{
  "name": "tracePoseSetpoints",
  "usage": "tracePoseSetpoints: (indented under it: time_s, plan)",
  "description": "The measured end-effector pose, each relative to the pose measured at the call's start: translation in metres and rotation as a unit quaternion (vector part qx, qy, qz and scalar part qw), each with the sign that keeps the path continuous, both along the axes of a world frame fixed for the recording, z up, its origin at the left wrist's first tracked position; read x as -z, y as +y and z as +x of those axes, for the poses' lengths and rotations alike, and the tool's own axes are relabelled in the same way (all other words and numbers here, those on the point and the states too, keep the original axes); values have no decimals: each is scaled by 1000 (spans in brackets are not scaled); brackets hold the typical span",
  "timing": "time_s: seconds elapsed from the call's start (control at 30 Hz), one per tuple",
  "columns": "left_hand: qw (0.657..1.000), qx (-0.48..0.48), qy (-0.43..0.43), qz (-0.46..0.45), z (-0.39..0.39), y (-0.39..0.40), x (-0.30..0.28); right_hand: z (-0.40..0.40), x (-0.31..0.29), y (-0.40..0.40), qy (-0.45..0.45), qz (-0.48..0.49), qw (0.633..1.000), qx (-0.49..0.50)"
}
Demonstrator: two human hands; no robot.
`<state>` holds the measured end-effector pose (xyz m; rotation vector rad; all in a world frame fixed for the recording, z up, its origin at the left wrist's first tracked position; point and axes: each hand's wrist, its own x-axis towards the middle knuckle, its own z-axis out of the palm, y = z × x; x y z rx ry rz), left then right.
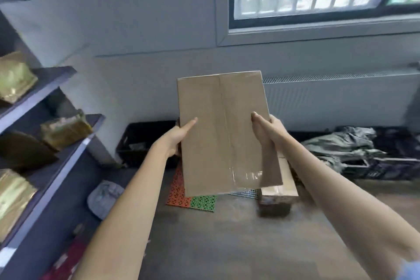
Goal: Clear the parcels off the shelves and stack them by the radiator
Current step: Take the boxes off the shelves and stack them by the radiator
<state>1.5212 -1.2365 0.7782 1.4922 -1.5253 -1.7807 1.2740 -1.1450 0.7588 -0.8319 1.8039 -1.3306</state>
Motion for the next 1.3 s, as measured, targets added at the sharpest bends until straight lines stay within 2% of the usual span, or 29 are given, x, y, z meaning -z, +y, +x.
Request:
tracePoseSetpoints:
  time_s: [0.27,0.53,0.77,1.0,1.17,1.3]
  plan:
    - [994,8,9,104,-61,-126,132,-49,124,-109,-86,101,991,30]
    - [985,13,-85,151,-119,-239,255,-84,233,-196,-94,199,973,77]
    - [965,-2,-161,205,-156,-257,443,-126,405,-219,-74,283,955,41]
    - [967,8,-157,200,-213,-278,635,-188,605,-261,-76,328,941,8]
    - [949,54,-204,235,-262,-311,734,-219,708,-272,-95,371,921,67]
    - [943,56,-219,244,-295,-322,782,-237,752,-281,-115,376,915,92]
